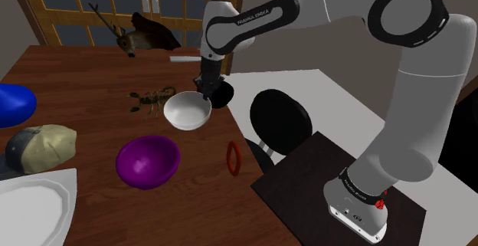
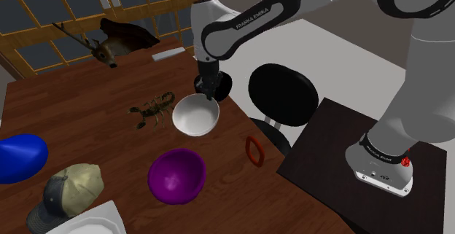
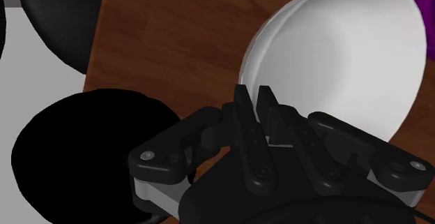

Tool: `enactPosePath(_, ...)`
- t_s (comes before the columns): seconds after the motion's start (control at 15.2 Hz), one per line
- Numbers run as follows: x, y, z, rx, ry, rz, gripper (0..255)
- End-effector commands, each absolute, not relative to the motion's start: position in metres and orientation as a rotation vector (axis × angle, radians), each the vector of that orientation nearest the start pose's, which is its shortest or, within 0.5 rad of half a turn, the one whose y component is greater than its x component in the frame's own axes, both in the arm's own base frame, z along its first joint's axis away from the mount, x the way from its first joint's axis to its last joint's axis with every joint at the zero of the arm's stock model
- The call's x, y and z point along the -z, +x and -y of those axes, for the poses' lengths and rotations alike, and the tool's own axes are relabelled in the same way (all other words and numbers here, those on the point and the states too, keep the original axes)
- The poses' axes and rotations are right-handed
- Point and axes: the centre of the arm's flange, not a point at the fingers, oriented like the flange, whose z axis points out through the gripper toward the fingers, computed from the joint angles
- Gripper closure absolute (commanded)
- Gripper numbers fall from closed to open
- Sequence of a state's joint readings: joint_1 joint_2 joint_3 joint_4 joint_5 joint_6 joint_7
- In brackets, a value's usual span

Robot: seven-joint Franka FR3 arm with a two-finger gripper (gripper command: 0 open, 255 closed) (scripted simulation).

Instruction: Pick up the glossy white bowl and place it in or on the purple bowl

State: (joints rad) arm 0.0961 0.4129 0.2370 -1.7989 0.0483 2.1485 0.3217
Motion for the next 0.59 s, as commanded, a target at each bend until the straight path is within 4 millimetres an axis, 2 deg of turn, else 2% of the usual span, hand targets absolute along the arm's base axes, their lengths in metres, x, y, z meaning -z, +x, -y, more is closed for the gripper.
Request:
enactPosePath(0.0,-0.330,0.609,-0.203,-0.142,-3.028,-0.050,255)
enactPosePath(0.53,-0.372,0.609,-0.203,-0.142,-3.028,-0.050,255)
